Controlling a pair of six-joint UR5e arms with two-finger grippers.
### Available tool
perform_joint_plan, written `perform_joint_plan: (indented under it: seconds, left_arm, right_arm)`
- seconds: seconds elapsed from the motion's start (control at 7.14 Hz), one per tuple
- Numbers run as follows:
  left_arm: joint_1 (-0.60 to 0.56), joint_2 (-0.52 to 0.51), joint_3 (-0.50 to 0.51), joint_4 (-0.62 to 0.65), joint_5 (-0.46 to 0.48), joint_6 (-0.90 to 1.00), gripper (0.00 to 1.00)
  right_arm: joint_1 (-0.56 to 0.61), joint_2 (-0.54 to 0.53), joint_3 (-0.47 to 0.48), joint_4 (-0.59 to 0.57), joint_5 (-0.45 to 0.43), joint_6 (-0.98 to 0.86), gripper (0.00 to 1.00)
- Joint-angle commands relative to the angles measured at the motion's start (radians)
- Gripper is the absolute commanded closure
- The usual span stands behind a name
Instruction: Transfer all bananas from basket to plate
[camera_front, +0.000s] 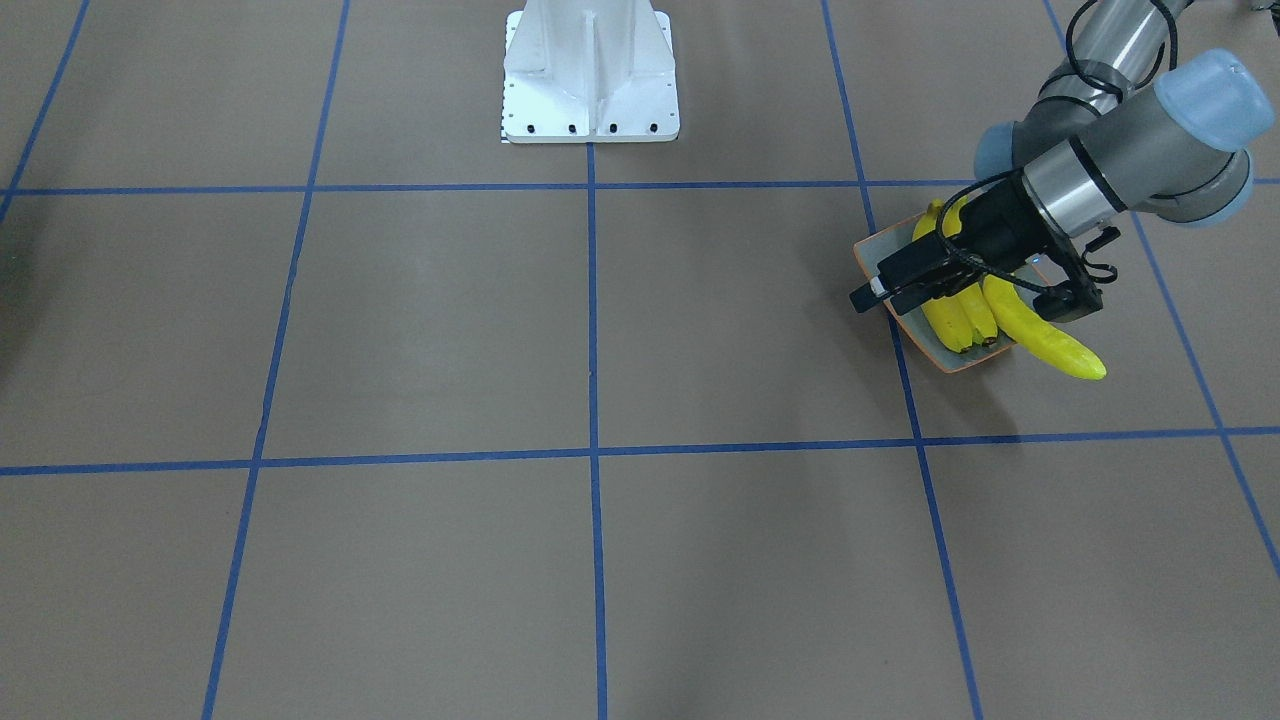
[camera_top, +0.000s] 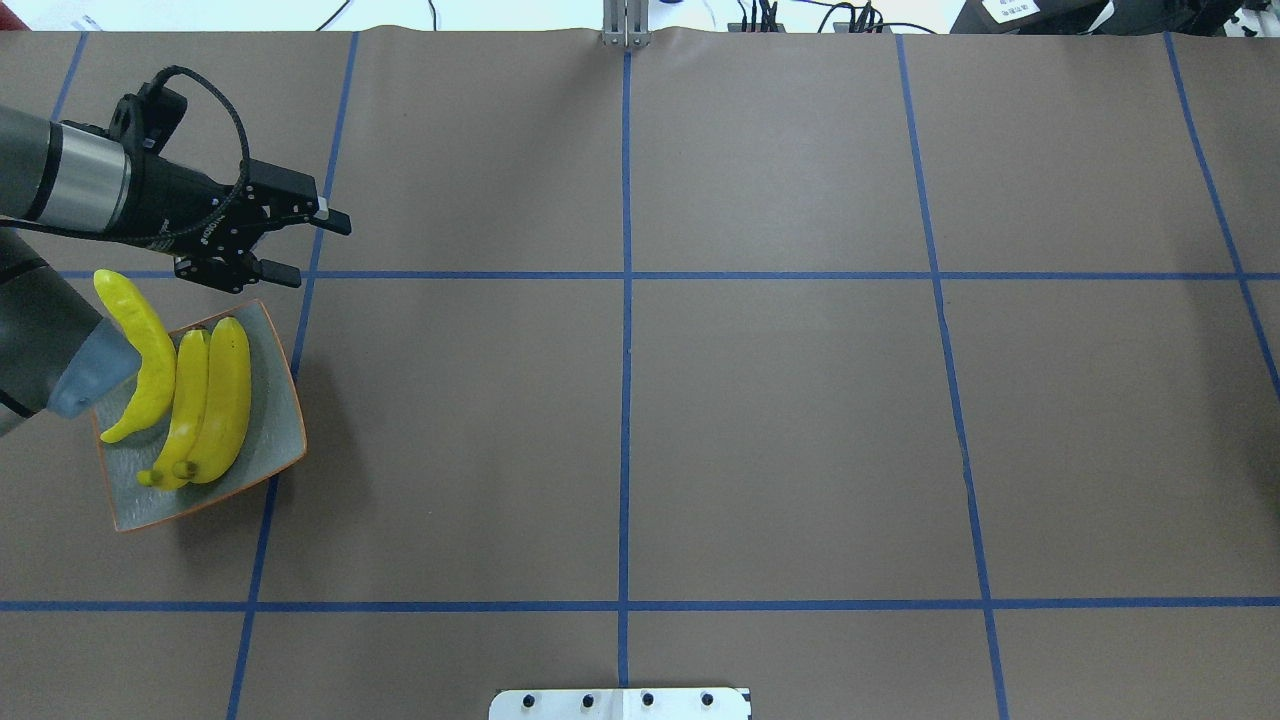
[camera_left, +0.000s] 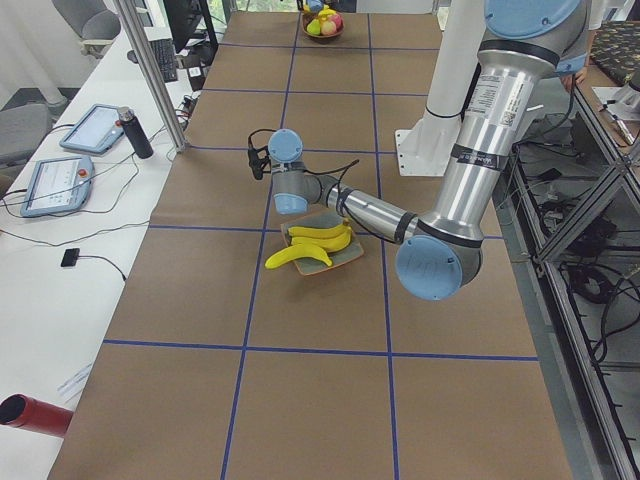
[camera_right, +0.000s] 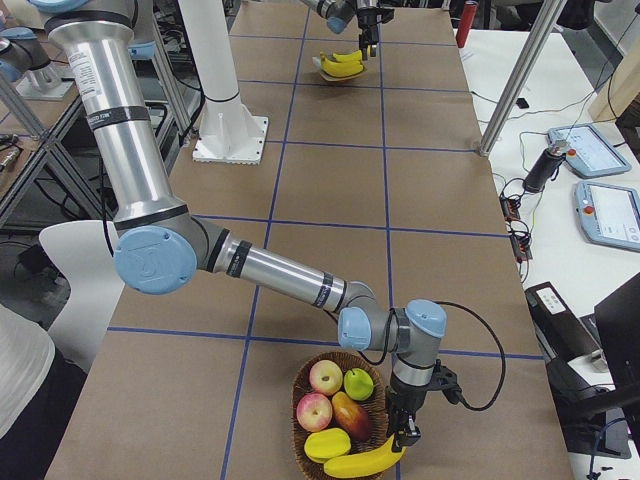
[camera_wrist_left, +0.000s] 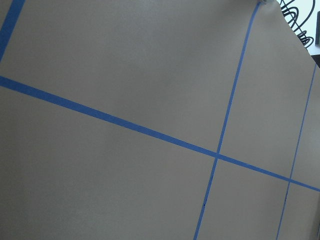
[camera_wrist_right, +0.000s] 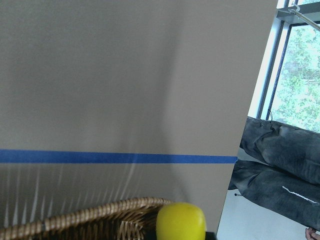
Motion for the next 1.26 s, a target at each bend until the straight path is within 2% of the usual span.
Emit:
perform_joint_plan:
  seconds: [0.0, 0.28, 0.42, 0.56, 0.84, 0.98, 1.12]
  left_arm:
    - [0.001, 0.001, 0.005, -0.001, 0.0, 0.0, 0.0]
    - [0.003, 0.004, 0.009, -0.001, 0.0, 0.0, 0.0]
    - [0.001, 0.004, 0.01, -0.002, 0.0, 0.0, 0.0]
    - [0.001, 0.004, 0.01, -0.002, 0.0, 0.001, 0.0]
    - [0.001, 0.004, 0.011, -0.002, 0.0, 0.0, 0.0]
    - [0.001, 0.004, 0.01, -0.004, 0.0, 0.001, 0.0]
    - [0.001, 0.002, 0.008, -0.005, 0.006, 0.0, 0.0]
  right_arm:
    - [0.06, -0.017, 0.082, -0.063, 0.006, -0.033, 1.0]
    - [0.112, -0.034, 0.177, -0.135, 0.018, -0.085, 1.0]
    - [0.129, -0.026, 0.222, -0.166, 0.061, -0.082, 1.0]
    - [0.137, 0.015, 0.263, -0.247, 0.114, -0.067, 1.0]
    - [0.139, 0.166, 0.277, -0.391, 0.243, 0.014, 1.0]
    - [0.137, 0.205, 0.285, -0.398, 0.335, 0.092, 1.0]
    - [0.125, 0.228, 0.288, -0.39, 0.483, 0.184, 1.0]
